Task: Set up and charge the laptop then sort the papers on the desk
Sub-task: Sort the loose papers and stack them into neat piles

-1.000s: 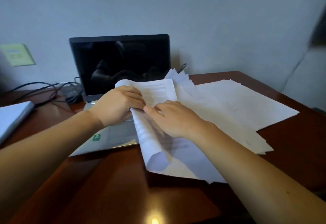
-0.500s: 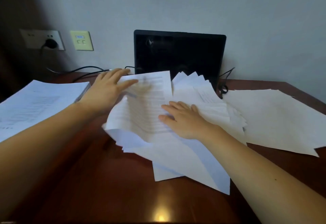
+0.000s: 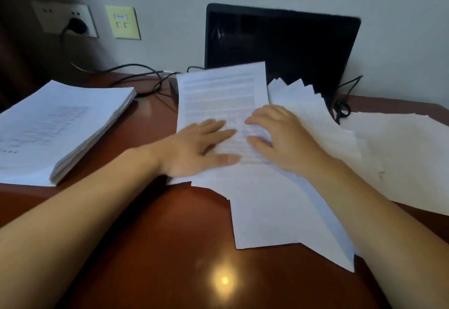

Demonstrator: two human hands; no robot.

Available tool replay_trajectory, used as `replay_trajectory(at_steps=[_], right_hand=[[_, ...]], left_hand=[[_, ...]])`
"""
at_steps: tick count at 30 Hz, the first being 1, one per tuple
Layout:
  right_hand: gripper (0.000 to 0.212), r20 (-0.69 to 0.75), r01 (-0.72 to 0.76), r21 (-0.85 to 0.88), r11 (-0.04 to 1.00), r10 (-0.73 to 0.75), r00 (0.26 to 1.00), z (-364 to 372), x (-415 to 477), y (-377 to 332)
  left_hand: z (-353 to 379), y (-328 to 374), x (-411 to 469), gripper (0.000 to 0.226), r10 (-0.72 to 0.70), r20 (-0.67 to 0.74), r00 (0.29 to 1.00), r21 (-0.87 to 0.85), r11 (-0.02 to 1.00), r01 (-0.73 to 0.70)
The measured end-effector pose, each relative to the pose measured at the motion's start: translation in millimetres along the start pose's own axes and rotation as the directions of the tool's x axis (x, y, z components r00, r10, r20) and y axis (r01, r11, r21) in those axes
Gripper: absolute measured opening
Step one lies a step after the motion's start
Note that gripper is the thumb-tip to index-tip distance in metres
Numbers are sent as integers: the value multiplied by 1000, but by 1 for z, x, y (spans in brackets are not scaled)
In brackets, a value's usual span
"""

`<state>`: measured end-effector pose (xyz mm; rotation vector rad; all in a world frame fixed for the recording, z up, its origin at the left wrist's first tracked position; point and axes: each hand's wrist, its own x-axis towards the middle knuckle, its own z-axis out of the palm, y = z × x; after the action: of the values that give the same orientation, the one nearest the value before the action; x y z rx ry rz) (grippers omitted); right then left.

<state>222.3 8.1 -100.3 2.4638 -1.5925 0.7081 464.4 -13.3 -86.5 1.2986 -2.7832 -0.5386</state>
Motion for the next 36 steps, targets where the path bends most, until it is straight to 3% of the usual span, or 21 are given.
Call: replay_trajectory(at_steps=[4,11,14,17,19,21,23,26,27,29,32,34,36], right_hand=[[33,42,-48,152,987,43,998,-20,-3,-8],[99,401,-138,223,965,38,915,-41,-19,-52],[109,511,-115,198,973,-3,859,-43,-21,-66],[113,597,-104,131,986,6,803,-41,-24,-70],[104,591,-117,131,984,17,806,-41,-25,-65],[92,540,-134,164,977,25,841,-41,-24,-58],[83,455,-139,178,974,44,890,-40,-22,-52],[68,291,-122,218,968,55,955,-38,-20,-42],[61,236,-108,234,966,51,970,-37,-19,-39],[44,140,-82,253,964,47,989,-35,-18,-32],[20,62,-56,290,956,39,997,-36,-18,-29],[13,73,-58,316,947,37,997,-37,-18,-29],[12,126,-90,319,943,52,991,-39,-19,-29]], left_hand=[[3,4,4,95,-98,-11,995,57,993,99],[10,-1,2,107,-241,-156,958,90,962,257],[9,-4,0,90,-241,-260,935,75,960,268],[2,-8,-3,55,-148,-431,890,60,980,192],[-10,-13,-11,31,-57,-481,875,20,997,76],[-22,-19,-22,28,14,-411,912,-32,999,-30],[-32,-23,-31,47,53,-263,963,-98,992,-81],[-36,-29,-34,87,-52,38,998,-95,994,55],[-35,-31,-33,95,-78,72,994,-63,995,83],[-33,-34,-30,88,-34,-33,999,-32,999,33],[-31,-35,-26,43,105,-290,951,-50,991,-125],[-31,-32,-29,24,89,-315,945,-103,987,-127],[-30,-33,-27,29,54,-350,935,-76,993,-86]])
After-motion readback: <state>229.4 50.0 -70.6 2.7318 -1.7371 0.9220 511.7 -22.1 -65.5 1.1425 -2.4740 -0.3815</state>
